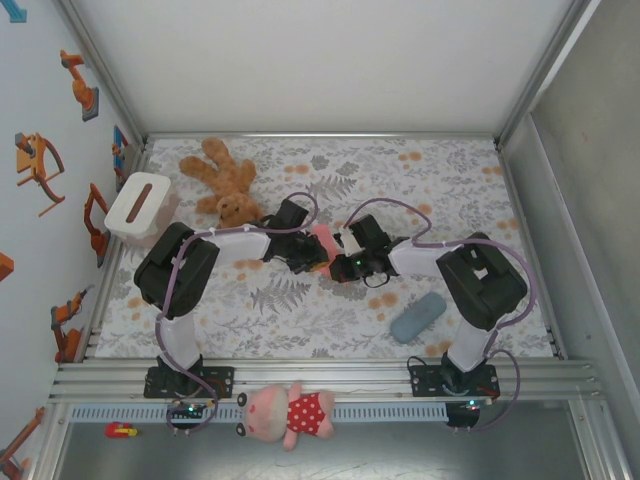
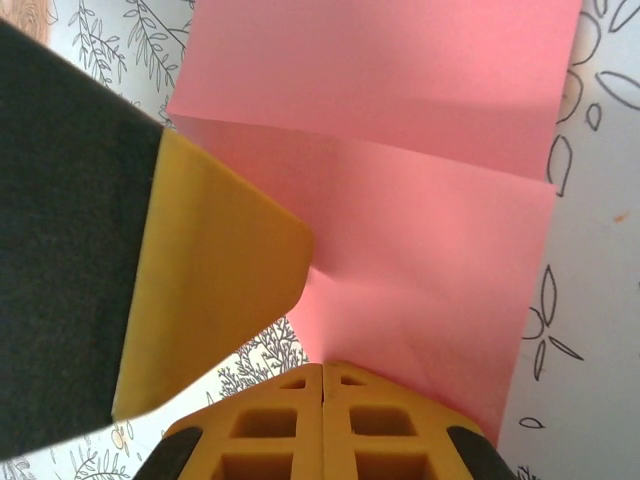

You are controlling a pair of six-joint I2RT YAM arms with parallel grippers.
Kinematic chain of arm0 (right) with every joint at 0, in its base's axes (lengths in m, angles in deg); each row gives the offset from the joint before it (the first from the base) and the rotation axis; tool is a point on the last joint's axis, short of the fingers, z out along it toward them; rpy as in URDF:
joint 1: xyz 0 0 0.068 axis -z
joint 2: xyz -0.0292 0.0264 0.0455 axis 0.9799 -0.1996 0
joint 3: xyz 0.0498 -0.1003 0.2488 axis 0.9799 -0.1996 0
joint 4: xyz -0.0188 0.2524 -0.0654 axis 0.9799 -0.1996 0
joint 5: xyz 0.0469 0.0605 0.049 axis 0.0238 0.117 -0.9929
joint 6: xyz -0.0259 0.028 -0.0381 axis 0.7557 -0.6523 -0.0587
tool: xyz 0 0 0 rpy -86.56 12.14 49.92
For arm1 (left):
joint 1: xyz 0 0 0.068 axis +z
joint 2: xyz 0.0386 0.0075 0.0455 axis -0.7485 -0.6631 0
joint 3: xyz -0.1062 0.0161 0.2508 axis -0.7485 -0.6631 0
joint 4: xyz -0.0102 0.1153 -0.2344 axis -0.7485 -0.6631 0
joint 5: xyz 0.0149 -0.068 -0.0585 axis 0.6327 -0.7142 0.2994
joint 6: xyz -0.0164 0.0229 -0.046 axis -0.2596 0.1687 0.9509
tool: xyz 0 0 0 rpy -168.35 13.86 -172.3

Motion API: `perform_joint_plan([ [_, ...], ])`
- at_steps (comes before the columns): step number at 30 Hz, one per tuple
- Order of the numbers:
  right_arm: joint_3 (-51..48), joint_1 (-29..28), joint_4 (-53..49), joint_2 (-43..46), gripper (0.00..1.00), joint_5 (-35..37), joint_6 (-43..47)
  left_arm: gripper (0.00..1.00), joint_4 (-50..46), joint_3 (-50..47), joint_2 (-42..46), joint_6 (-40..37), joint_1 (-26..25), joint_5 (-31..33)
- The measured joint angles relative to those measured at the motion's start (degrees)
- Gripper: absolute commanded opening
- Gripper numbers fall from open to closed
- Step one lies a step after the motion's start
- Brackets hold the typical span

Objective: Fold a paper plane with a square sheet of paper (pick it up from the middle)
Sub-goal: Third fold the triangle at the center of the table.

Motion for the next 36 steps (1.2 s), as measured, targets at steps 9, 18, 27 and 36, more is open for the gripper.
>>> perform_joint_plan([
  [9, -0.07, 0.72, 1.33, 2.40, 0.03, -0.81, -1.84, 0.11, -1.09, -1.38, -0.22, -0.02, 0.11, 2.12],
  [18, -0.04, 1.05, 1.25, 1.73, 0.03, -1.44, -2.01, 0.10, -1.20, -1.38, -0.22, -0.04, 0.11, 2.58],
  [27, -0.02, 1.22, 0.76, -0.24, 0.03, -2.08, -1.81, 0.09, -1.49, -1.38, -0.22, -0.24, 0.11, 3.43],
  [36, -0.04, 2.45, 0.09, -0.76, 0.03, -3.52, -1.20, 0.09, -1.66, -1.29, -0.22, -0.26, 0.13, 3.45],
])
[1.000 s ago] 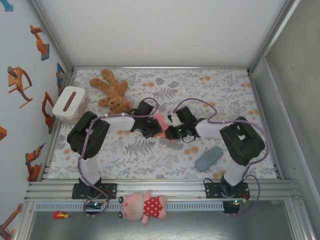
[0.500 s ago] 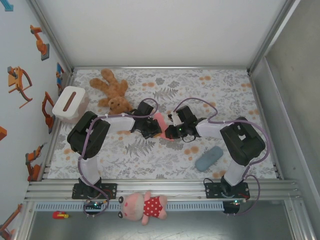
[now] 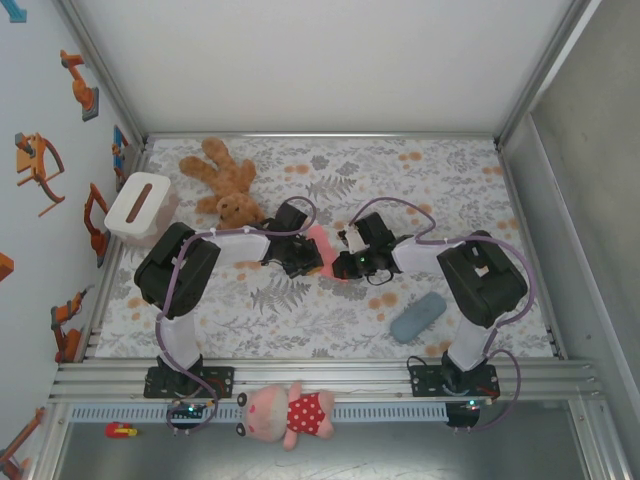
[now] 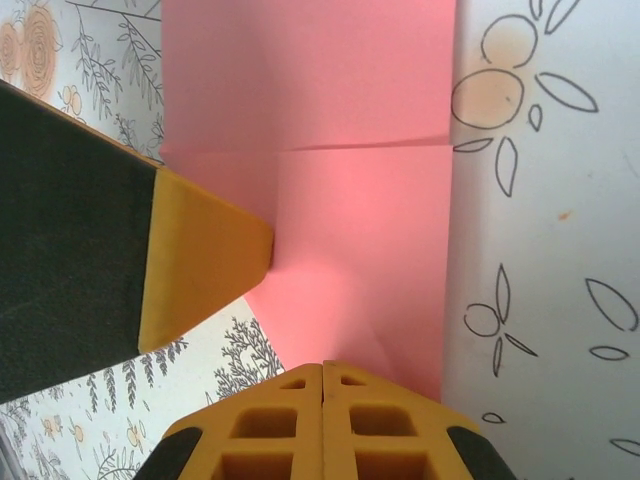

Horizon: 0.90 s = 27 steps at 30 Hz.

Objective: Fold a paper plane with a square sheet of paper (pick it up from the middle)
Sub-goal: Third fold the triangle at the center of the table.

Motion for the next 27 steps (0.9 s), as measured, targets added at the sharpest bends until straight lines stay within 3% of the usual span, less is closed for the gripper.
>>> perform_joint_plan([
  [27, -0.35, 1.53, 1.01, 0.24, 0.00, -6.19, -0.22, 0.09, -1.51, 1.09, -0.59, -0.17, 0.15, -0.42],
])
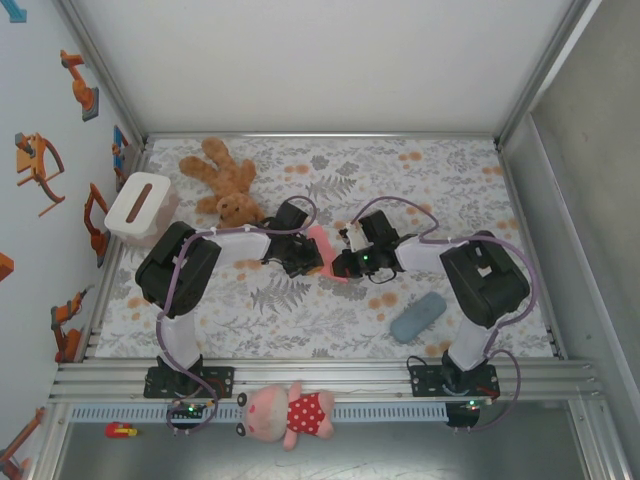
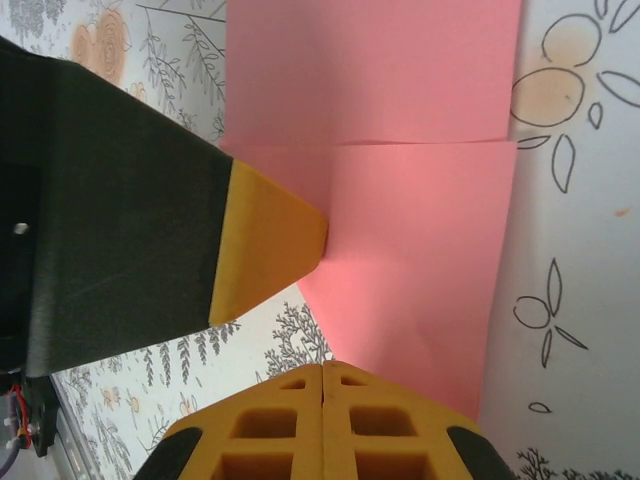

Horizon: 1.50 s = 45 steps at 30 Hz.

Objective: Fold a paper plane with a square sheet of paper (pick it up from the middle)
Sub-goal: Third fold the triangle at the center of the table.

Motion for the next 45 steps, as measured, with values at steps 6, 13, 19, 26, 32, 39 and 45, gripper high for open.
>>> perform_joint_plan([
  [6, -0.02, 0.02, -1.25, -1.42, 0.00, -0.09, 0.31, 0.09, -0.26, 0.15, -0.09, 0.00, 0.00, -0.02],
  [13, -0.02, 0.07, -1.86, -1.51, 0.00, -0.02, 1.14, 0.09, -0.68, 0.44, -0.20, 0.02, 0.00, 0.00],
  [19, -1.29, 0.72, -1.79, -0.68, 0.00, -0.07, 1.33, 0.09, -0.79, 0.46, -0.22, -0.02, 0.07, -0.02],
  [26, -5.75, 2.54, -0.90, 2.89, 0.00, -0.02, 1.11, 0.09, -0.83, 0.52, -0.22, -0.13, 0.09, -0.09],
  [32, -9.97, 3.76, -1.22, 8.50, 0.00, 0.76, -0.04, 0.09, -1.11, 0.72, -0.22, -0.44, 0.09, -0.09],
  [39, -8.35, 3.76, -0.13, 10.62, 0.00, 1.75, -1.46, 0.09, -1.84, 1.05, -0.24, -0.81, 0.20, 0.02],
  [45, -4.17, 3.67, 1.25, 4.81, 0.00, 1.64, -2.54, 0.10, -1.77, 1.07, -0.24, -0.83, 0.20, -0.02],
])
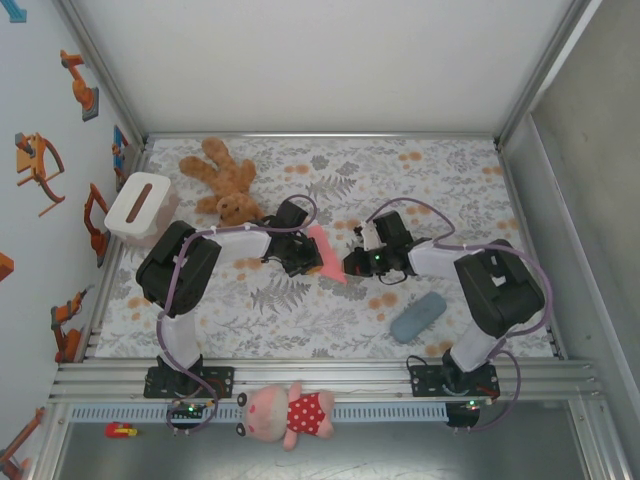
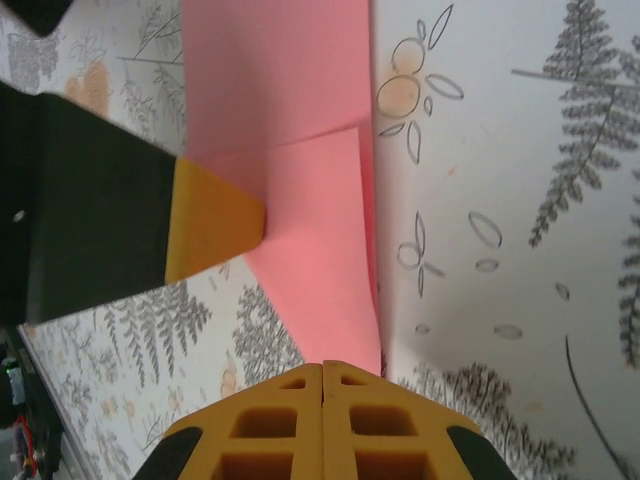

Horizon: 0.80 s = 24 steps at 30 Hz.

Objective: Fold a paper plane with a square sheet of paper (pick it up from the middle)
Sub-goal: Third fold the triangle at the center of the table.

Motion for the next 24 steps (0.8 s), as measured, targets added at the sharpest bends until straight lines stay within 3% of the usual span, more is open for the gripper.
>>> perform_joint_plan([
  [14, 2.64, -1.55, -0.68, -5.44, 0.00, 0.39, 0.07, 0.12, 1.22, -0.02, 0.26, -0.33, -0.11, -0.15],
  [24, 3.04, -1.75, -1.57, -5.46, 0.00, 1.38, 0.04, 0.12, 11.45, -2.75, 2.21, 1.29, -2.25, -0.44],
])
